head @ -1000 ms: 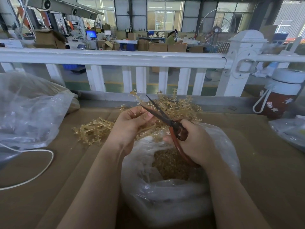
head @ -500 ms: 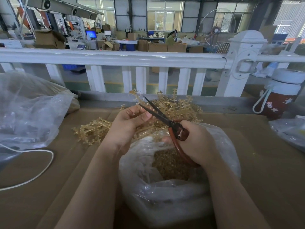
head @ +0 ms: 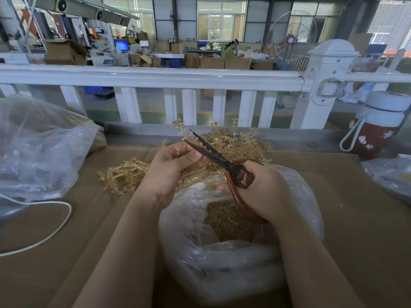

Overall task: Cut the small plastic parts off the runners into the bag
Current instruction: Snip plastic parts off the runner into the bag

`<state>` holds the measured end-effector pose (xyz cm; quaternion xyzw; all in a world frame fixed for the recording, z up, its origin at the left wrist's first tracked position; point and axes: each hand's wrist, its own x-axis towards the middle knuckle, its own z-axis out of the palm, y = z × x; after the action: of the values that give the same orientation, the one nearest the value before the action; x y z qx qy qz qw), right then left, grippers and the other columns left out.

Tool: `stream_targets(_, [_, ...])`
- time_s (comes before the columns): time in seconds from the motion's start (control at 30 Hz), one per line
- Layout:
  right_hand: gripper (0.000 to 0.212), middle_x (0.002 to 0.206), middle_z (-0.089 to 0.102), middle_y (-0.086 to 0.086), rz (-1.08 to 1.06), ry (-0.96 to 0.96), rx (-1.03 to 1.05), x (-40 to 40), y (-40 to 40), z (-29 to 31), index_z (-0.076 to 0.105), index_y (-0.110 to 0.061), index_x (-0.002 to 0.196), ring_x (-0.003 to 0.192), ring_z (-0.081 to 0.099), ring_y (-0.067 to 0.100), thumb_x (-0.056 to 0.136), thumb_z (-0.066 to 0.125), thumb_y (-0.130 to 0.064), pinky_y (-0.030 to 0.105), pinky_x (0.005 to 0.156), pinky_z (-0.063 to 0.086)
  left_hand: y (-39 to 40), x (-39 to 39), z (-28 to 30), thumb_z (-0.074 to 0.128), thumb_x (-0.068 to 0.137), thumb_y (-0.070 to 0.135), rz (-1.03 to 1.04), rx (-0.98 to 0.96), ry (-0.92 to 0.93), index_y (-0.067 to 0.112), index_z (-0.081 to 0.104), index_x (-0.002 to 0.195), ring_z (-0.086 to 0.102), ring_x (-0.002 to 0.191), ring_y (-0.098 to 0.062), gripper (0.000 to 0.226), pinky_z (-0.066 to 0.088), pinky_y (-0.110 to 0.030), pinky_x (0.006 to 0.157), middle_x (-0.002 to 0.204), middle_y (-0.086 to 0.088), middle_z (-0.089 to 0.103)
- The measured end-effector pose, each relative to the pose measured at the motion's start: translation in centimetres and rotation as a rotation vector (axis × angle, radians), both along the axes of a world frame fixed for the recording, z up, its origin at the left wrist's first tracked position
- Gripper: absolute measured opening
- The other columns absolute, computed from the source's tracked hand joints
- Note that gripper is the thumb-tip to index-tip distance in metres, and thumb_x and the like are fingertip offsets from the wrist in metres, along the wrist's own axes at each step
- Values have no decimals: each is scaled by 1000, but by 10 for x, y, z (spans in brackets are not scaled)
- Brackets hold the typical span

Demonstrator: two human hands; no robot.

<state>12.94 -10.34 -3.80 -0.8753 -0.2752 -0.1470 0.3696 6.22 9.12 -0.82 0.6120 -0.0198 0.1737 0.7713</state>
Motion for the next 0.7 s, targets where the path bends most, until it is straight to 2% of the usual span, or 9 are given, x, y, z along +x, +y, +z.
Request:
stream_targets(0.3, [80, 71, 62, -22, 11, -33, -8, 0, -1, -2, 69, -33, 89, 71, 59, -4, 55, 42, -101, 15, 59, 48, -2, 0, 1, 69, 78, 14, 1, -37, 14, 3, 68, 89, 73, 77, -12, 16, 55, -19, 66, 84, -2, 76])
stream_targets(0.4, [79, 68, 60, -24, -1, -49, 2, 0, -1, -2, 68, -33, 86, 75, 59, -6, 55, 41, -101, 10, 55, 40, -1, -1, 1, 68, 81, 12, 11, -27, 13, 5, 70, 88, 73, 77, -12, 10, 55, -19, 67, 83, -2, 76])
stream_targets(0.57, [78, 70, 62, -21, -11, -65, -14, -2, -2, -2, 66, -33, 88, 72, 58, -6, 57, 41, -100, 9, 54, 39, -1, -1, 1, 68, 80, 11, 43, -1, 29, 1, 69, 89, 72, 75, -13, 14, 55, -19, 66, 82, -3, 76])
stream_targets(0.7, [72, 70, 60, -26, -7, -72, -4, -4, -2, -1, 64, -38, 89, 70, 56, -10, 59, 41, -100, 7, 54, 35, -2, -2, 2, 70, 78, 14, 37, 6, 14, 10, 74, 81, 71, 74, -12, 7, 55, -20, 68, 81, -2, 76])
